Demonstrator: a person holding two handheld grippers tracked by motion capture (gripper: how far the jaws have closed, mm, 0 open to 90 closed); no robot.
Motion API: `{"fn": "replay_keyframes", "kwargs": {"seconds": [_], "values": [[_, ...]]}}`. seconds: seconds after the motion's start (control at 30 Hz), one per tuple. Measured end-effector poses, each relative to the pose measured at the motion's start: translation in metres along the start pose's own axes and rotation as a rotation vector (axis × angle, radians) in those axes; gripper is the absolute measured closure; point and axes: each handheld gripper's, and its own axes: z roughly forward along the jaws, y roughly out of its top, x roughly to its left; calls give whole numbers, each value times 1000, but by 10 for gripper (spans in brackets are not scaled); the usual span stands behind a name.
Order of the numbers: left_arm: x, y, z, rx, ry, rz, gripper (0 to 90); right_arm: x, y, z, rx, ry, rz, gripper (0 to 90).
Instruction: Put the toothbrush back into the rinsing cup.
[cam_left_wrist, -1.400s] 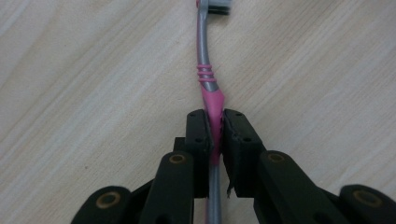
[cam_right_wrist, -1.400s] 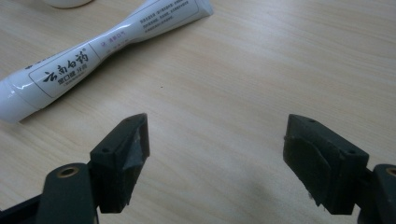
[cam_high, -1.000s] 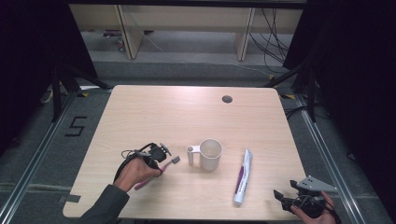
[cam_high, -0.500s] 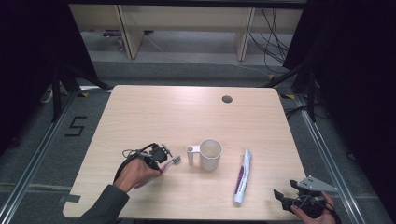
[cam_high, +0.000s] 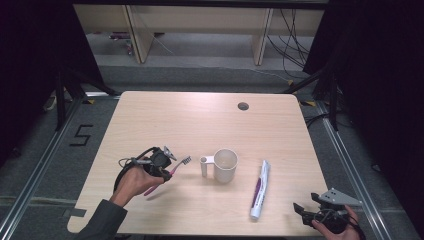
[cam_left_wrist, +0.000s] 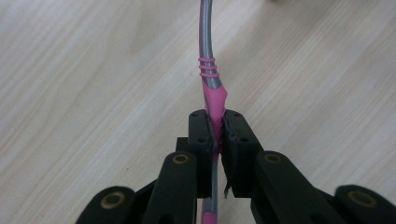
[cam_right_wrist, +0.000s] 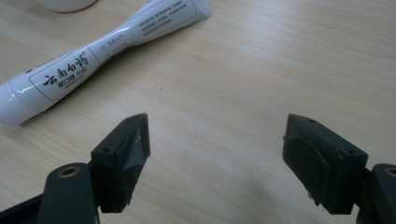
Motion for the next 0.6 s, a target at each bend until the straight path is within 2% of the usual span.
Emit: {"fn": "replay_keyframes", "kwargs": {"seconds": [0.23, 0.27, 0.3, 0.33, 0.37, 0.4, 0.47, 0.53, 0.6], "values": [[4, -5, -9, -114, -10, -44, 824, 0, 0, 0, 3, -1, 0, 241], [3, -6, -11, -149, -10, -69, 824, 0, 0, 0, 3, -1, 0, 241], [3, -6, -11, -149, -10, -69, 824, 0, 0, 0, 3, -1, 0, 241], [5, -7, -13, -186, 6, -53, 824, 0, 0, 0, 2, 1, 2, 241], [5, -8, -16, -224, 31, -62, 824, 0, 0, 0, 2, 0, 2, 241], [6, -8, -18, -251, 24, -67, 823, 0, 0, 0, 2, 0, 3, 241], [5, -10, -18, -324, 50, -105, 824, 0, 0, 0, 3, -3, -1, 241], [7, -11, -20, -362, 59, -96, 824, 0, 0, 0, 5, -3, -1, 241], [6, -12, -21, -411, 45, -114, 824, 0, 0, -1, 2, -4, -1, 241]]}}
